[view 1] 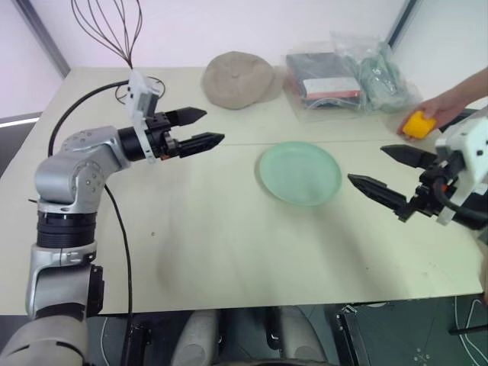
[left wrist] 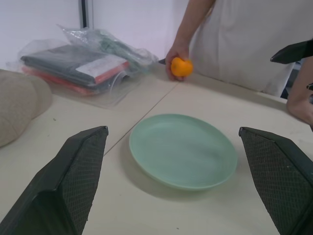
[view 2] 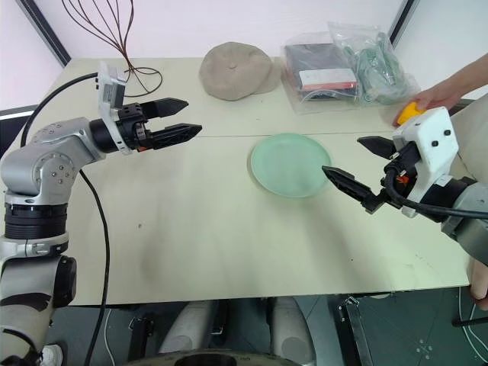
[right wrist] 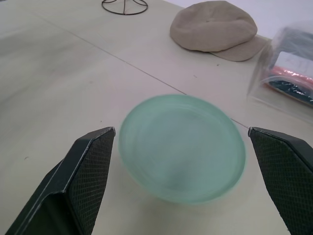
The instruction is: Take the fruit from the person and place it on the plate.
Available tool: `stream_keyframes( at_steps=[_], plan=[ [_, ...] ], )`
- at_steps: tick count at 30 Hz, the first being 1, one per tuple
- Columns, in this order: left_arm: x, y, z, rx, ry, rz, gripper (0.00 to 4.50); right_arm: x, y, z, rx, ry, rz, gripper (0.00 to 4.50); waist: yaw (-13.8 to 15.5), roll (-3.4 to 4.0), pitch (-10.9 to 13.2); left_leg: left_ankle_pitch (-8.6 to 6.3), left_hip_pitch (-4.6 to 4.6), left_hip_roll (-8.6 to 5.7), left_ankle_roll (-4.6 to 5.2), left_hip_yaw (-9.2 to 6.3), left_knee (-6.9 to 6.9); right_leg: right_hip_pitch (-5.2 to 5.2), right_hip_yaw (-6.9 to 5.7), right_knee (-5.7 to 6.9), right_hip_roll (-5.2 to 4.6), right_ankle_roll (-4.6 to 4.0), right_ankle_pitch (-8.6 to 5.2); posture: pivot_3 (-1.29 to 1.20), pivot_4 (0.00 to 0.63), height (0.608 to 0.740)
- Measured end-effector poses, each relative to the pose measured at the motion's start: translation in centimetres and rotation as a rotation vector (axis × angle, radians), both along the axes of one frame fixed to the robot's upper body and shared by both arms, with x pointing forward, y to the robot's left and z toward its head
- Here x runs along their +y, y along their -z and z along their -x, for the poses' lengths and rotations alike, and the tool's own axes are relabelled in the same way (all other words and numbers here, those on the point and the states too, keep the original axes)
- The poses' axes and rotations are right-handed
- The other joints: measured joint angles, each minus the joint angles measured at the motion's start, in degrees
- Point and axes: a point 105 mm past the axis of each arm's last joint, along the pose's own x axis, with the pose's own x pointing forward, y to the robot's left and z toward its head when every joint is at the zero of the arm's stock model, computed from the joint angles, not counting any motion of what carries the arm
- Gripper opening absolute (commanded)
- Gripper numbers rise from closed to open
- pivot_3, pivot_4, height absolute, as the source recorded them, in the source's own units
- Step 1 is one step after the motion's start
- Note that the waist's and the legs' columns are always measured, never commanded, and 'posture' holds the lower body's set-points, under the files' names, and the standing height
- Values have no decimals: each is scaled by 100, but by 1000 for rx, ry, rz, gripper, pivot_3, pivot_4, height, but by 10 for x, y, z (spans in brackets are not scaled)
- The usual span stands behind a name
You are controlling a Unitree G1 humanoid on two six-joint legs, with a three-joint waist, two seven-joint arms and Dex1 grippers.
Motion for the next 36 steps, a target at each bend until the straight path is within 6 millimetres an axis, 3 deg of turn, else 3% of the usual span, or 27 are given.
stream_keyframes(
  at_steps=[12, 18, 23, 27, 33, 36],
  plan=[
    [-2, 2, 0, 10, 16, 1, 4500, 0, -9, -3, -48, 51, -17, 4448, -1, 0, 0, 0, 0, 0, 0, 0, 0, 0, 0, 0, 0, -1, -1, 0, 150, 740],
    [-3, -5, -7, -13, -14, 22, 4500, 5, -7, -4, -45, 43, -34, 4448, 7, 0, 0, 0, -1, 0, 0, 0, 0, 0, 0, -1, 0, -1, -1, 0, 150, 740],
    [8, -34, -33, -179, -290, 101, 4500, 11, -6, -6, -44, 17, -41, 4448, -3, 0, 0, 0, 0, 0, 0, 0, 0, 1, 1, -4, -1, 17, 10, 0, 150, 740],
    [14, -47, -40, -337, -439, 114, 4500, 18, -10, -10, -57, -14, -51, 4448, 2, 0, 0, 0, 0, 1, 0, 0, -2, 0, 2, -4, 0, 17, 10, 0, 150, 740],
    [16, -56, -39, -525, -509, 49, 4500, 21, -12, -13, -62, -30, -51, 4448, 13, 0, 0, 0, -1, -1, 0, 1, -2, 1, 2, -6, -3, 16, 10, 0, 150, 740],
    [7, -56, -40, -581, -489, 13, 4500, 22, -13, -14, -66, -33, -48, 4448, 13, 0, 0, 0, -1, -1, 0, 1, -2, 1, 2, -7, -3, 16, 10, 0, 150, 740]
  ],
)
